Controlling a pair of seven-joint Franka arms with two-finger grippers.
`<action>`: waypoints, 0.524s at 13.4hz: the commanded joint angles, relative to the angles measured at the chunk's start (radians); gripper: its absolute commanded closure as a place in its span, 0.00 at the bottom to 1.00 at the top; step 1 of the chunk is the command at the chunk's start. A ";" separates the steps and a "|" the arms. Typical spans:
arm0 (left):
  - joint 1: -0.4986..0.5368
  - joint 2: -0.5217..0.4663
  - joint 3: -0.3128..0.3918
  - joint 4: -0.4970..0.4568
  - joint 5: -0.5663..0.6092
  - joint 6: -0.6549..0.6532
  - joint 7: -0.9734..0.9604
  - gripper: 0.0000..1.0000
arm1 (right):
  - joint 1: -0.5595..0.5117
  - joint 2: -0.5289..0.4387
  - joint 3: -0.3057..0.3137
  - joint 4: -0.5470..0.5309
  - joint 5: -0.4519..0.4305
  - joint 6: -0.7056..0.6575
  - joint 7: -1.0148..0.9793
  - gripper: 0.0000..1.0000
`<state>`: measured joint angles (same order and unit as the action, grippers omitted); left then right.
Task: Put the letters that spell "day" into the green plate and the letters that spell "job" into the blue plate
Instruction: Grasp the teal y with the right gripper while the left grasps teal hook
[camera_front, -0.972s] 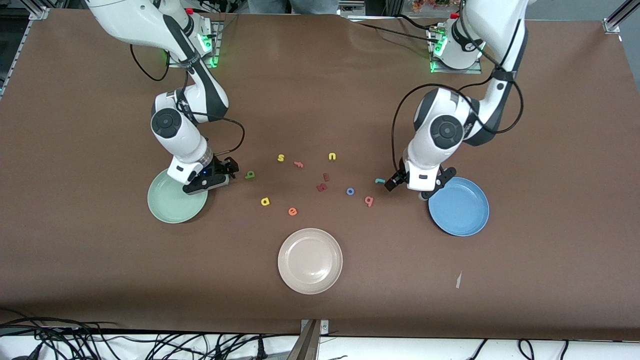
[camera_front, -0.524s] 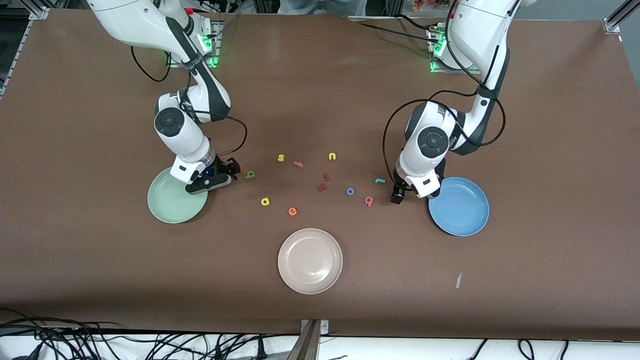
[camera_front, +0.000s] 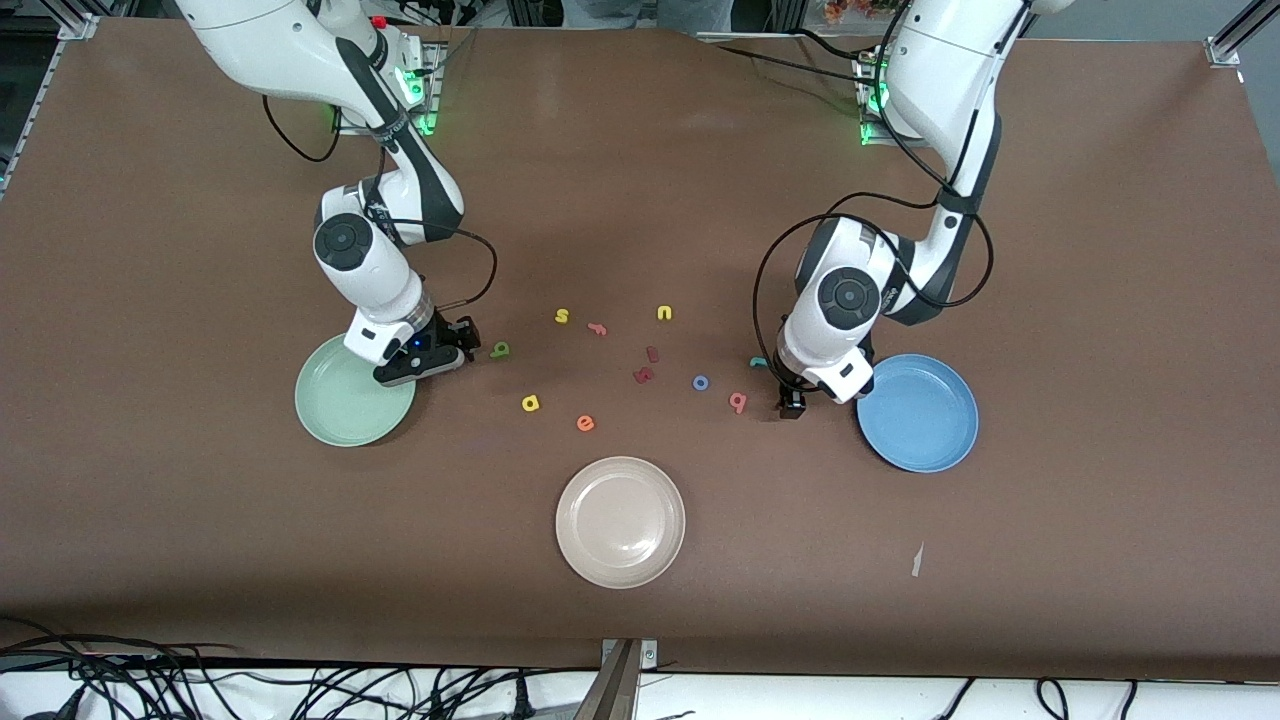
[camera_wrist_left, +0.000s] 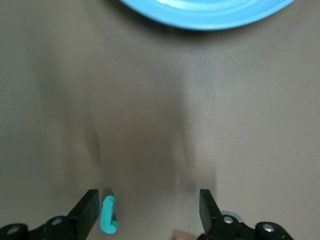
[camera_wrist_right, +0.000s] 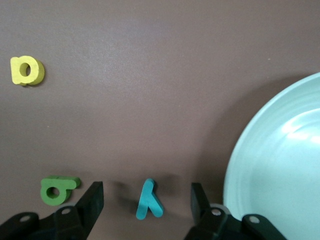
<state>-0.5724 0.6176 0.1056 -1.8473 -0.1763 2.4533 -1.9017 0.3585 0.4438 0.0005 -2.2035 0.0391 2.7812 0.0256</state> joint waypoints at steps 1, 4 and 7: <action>-0.034 0.013 0.009 0.016 0.009 -0.008 -0.054 0.13 | -0.001 0.004 0.007 -0.016 0.004 0.035 0.013 0.27; -0.050 0.024 0.009 0.016 0.009 0.000 -0.083 0.22 | -0.003 0.009 0.007 -0.027 0.004 0.055 0.013 0.35; -0.044 0.043 -0.009 0.014 0.009 0.012 -0.086 0.40 | -0.003 0.021 0.007 -0.041 0.004 0.081 0.013 0.37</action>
<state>-0.6148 0.6359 0.1032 -1.8473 -0.1763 2.4540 -1.9629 0.3585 0.4577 0.0011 -2.2267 0.0391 2.8284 0.0305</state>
